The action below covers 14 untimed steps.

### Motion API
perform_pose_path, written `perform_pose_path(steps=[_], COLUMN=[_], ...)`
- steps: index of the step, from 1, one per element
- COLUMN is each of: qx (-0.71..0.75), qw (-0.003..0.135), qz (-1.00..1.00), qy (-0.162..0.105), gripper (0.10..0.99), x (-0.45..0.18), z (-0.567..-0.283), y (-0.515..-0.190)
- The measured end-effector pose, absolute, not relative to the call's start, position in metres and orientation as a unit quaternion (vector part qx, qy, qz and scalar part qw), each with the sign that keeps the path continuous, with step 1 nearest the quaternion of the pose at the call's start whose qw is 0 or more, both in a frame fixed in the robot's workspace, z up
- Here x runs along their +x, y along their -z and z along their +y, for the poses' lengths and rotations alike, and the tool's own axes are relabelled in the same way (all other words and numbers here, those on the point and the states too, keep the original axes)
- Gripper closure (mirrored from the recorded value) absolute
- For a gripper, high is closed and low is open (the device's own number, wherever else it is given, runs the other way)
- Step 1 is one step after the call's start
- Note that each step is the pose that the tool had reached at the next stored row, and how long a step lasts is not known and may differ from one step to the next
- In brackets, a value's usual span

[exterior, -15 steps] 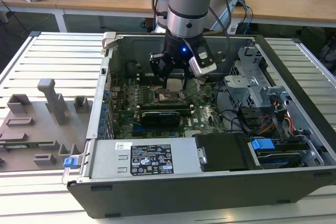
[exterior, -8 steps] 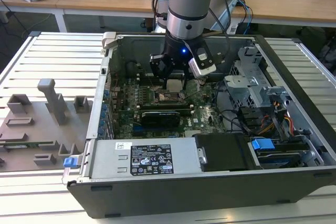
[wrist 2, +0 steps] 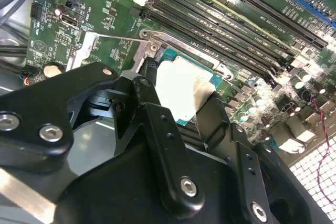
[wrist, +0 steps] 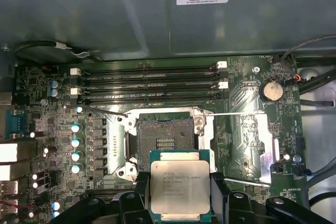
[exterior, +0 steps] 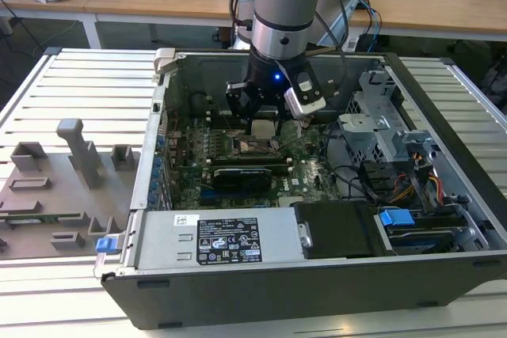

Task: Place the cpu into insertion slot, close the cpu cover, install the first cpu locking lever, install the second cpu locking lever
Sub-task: 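Place the cpu into insertion slot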

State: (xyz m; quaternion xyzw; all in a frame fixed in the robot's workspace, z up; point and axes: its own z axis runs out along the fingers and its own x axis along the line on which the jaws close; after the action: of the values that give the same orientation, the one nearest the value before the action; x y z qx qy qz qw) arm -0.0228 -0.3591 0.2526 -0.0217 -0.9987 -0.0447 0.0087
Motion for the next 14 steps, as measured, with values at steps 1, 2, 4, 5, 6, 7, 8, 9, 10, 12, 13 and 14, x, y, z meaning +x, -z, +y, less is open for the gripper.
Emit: perform_pose_path(steps=[1, 2, 4, 5, 6, 7, 8, 9, 10, 12, 13, 14], qx=[-0.029, -0.042, -0.057, -0.062, -0.072, -0.082, -0.088, -0.094, -0.101, -0.116, -0.124, -0.13], qw=[0.008, 0.008, 0.007, 0.007, 0.006, 0.006, 0.006, 0.005, 0.005, 0.004, 0.004, 0.004], qz=[-0.999, -0.998, -0.997, -0.997, -0.996, -0.996, -0.995, -0.995, -0.994, -0.992, -0.991, -0.99], qy=[0.045, 0.045, 0.045, 0.045, 0.045, 0.045, 0.045, 0.045, 0.045, 0.045, 0.045, 0.045], gripper=[0.545, 0.545, 0.545, 0.545, 0.545, 0.545, 0.545, 0.545, 0.545, 0.545, 0.545, 0.545], x=[-0.0228, -0.0228, -0.0228, -0.0228, -0.0228, -0.0228, -0.0228, -0.0228, -0.0228, -0.0228, -0.0228, -0.0228], z=[-0.3591, -0.3591, -0.3591, -0.3591, -0.3591, -0.3591, -0.3591, -0.3591, -0.3591, -0.3591, -0.3591, -0.3591], y=[-0.2526, -0.2526, -0.2526, -0.2526, -0.2526, -0.2526, -0.2525, -0.2525, -0.2525, -0.2525, -0.2524, -0.2524])
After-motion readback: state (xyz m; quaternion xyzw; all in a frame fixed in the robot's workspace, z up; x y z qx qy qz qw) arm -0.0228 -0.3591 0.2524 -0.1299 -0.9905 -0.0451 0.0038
